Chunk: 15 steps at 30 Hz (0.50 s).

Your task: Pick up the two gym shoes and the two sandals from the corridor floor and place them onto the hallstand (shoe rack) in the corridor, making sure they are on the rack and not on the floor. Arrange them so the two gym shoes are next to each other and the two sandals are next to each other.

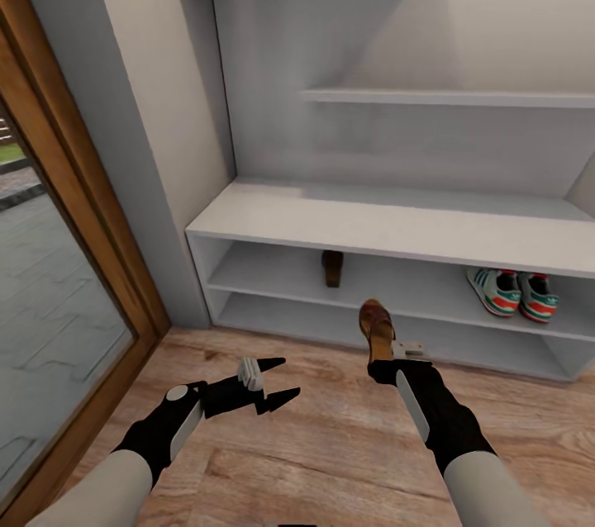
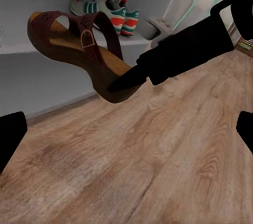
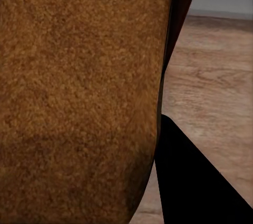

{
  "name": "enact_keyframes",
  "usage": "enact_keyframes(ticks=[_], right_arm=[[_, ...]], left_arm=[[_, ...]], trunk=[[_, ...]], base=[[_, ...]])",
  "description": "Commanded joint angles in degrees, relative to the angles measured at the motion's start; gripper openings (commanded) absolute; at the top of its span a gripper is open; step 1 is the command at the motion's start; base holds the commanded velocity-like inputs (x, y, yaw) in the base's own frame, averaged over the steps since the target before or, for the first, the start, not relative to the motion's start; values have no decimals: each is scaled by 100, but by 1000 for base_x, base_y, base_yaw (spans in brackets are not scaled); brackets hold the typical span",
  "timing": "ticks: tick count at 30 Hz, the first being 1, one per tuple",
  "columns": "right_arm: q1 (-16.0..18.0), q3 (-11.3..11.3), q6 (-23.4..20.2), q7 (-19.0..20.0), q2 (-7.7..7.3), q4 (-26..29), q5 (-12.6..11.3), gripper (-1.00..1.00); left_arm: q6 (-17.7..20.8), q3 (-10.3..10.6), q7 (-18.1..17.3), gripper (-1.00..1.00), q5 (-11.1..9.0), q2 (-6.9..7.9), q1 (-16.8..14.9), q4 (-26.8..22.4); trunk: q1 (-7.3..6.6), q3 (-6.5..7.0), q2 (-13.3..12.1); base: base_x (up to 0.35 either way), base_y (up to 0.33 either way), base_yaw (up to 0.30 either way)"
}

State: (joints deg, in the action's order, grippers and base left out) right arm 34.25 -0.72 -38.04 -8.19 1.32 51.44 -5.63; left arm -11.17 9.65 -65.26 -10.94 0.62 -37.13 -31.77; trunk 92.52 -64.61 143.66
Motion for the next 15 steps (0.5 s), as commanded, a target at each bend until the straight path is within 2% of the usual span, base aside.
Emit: enact_keyframes(ticks=[1,10,12,15], right_arm=[[2,-7,-20,-60,0,7,-79,-100],[2,-7,-18,-60,0,6,-79,-100],[2,-7,-19,-60,0,6,-79,-100],[2,-7,-18,-60,0,6,-79,-100]], left_arm=[[-34,35,4,100,-36,7,-4,4],[-34,37,-6,100,-39,8,-4,33],[-34,37,-5,100,-39,6,-4,115],[-34,96,-1,100,-25,-53,-4,503]], trunk=[[0,-5,2],[0,-5,2],[0,-5,2],[0,-5,2]], base=[[162,0,0],[312,-36,0],[332,-103,0],[272,-94,0]])
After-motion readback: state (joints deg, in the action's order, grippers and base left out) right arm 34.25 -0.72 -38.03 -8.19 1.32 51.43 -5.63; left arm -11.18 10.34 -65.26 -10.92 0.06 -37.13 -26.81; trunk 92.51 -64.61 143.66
